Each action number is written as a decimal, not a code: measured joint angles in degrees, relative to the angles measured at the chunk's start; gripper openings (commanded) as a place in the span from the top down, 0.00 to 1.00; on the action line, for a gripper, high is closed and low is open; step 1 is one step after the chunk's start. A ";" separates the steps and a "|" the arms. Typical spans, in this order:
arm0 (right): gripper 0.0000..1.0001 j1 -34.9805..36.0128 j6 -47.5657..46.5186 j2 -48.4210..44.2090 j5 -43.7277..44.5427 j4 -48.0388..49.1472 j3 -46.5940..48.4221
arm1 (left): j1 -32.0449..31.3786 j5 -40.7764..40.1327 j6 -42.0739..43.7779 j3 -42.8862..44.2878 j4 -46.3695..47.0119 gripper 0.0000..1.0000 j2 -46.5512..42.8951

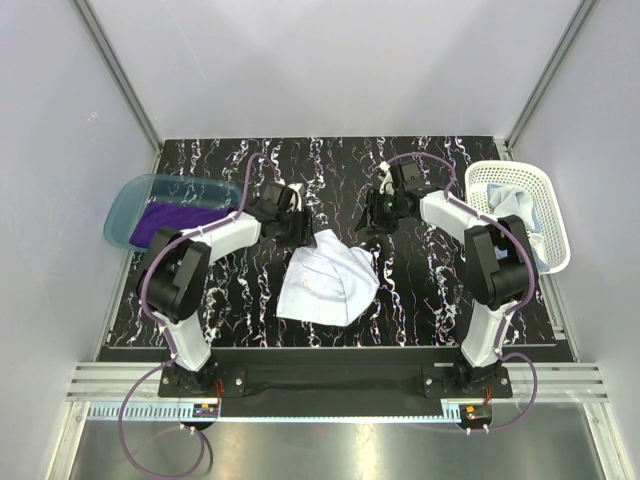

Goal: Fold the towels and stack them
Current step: Flatten out the crumpled towel

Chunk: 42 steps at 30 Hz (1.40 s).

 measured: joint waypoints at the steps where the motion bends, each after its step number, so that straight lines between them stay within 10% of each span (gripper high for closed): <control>1: 0.52 -0.15 0.00 0.00 -0.13 0.48 -0.44 | 0.00 -0.07 0.28 0.63 0.24 0.44 0.61; 8: 0.48 -1.46 0.20 0.02 -2.51 2.71 -1.18 | 0.00 0.02 2.73 3.48 0.83 0.46 3.98; 16: 0.45 -2.45 1.88 6.62 -9.31 8.94 1.49 | 0.02 1.84 3.91 4.46 -0.17 1.00 5.18; 27: 0.47 0.04 8.24 15.28 -17.46 17.40 2.38 | 0.02 5.35 4.13 9.40 -3.56 1.00 4.24; 30: 0.57 0.63 11.19 16.76 -19.65 21.42 2.93 | 0.00 6.86 3.65 11.65 -4.28 1.00 4.24; 34: 0.97 0.76 12.90 17.00 -19.74 22.67 2.95 | 0.00 8.98 2.67 14.51 -4.83 1.00 4.24; 42: 1.00 -3.56 8.90 -0.04 -3.80 3.45 2.08 | -0.87 11.32 0.17 26.99 -11.58 1.00 3.74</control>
